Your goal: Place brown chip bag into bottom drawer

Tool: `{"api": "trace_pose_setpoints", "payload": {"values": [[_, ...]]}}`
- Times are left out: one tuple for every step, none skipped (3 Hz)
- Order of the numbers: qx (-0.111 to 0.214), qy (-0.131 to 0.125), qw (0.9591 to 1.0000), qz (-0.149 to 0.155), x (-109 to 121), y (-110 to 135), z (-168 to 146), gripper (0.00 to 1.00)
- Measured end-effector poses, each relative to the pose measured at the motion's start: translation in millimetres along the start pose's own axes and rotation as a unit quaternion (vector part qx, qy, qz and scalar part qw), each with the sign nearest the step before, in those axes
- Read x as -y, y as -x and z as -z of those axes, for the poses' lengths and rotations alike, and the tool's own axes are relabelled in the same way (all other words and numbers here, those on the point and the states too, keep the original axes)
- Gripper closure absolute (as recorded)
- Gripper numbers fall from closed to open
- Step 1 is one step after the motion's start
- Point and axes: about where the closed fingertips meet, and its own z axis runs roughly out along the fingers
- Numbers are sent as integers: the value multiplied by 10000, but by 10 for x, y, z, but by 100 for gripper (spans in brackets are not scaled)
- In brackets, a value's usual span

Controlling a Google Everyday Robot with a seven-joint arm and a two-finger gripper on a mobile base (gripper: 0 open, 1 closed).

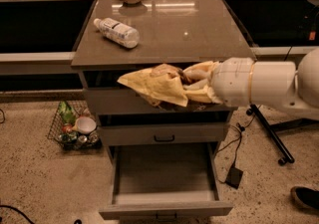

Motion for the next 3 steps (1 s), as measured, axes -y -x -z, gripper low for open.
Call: {"api": "trace_pose_setpoints", "payload": {"values": [[127,81,9990,-413,-255,-251,-164,100],[127,81,9990,-413,-255,-251,-164,100],[156,181,9975,-672,-326,-464,-286,100]]}}
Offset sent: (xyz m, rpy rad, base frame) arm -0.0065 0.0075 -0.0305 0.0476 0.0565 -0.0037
